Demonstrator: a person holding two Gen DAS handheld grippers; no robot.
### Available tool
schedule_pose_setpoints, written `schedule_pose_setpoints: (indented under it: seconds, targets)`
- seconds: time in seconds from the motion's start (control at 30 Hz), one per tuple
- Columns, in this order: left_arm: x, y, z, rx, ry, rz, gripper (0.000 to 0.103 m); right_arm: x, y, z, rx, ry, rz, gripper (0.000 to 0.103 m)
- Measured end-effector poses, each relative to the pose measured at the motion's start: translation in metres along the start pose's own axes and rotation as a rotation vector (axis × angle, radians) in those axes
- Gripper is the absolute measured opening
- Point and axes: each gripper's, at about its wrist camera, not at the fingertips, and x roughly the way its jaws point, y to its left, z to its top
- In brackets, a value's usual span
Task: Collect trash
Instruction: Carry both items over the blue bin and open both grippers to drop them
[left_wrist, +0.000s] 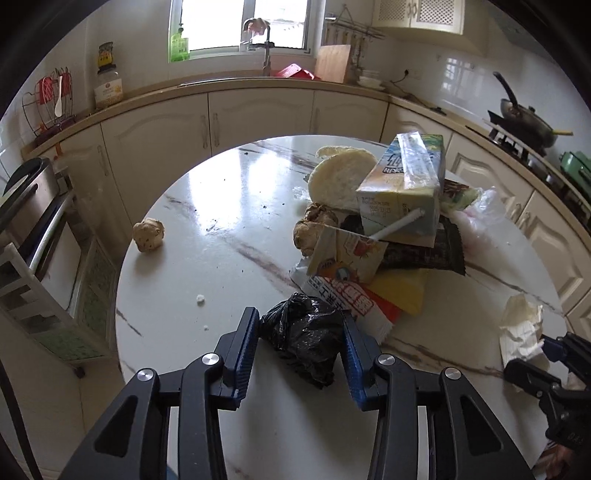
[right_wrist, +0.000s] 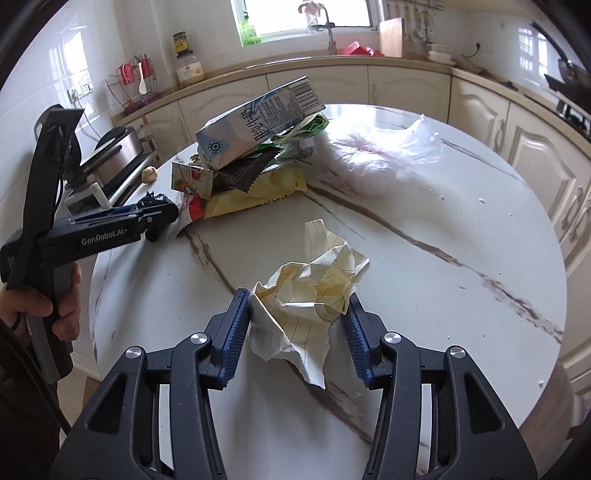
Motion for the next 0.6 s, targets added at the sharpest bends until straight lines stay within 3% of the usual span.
schedule_pose_setpoints:
  seconds: [0.33,0.5,0.6]
  targets:
    - [-0.065,0.009,-0.042,-0.043,-0.097,-0.073,0.038,-0.03,0.02,0.002,-0.006,-0.062,0.013,0.047]
    - [-0.112,0.05,-0.082,-0.1,-0.129,-0.055,0.038,-0.038,0.072,0.007,-0.074,-0.08,0.08,0.047]
    - [-0.133,0.085,-0.113,-0.139,-0.125,0.009,0.038,-0.034,0.121,0.007,-0.144,-0.074,0.163,0.047]
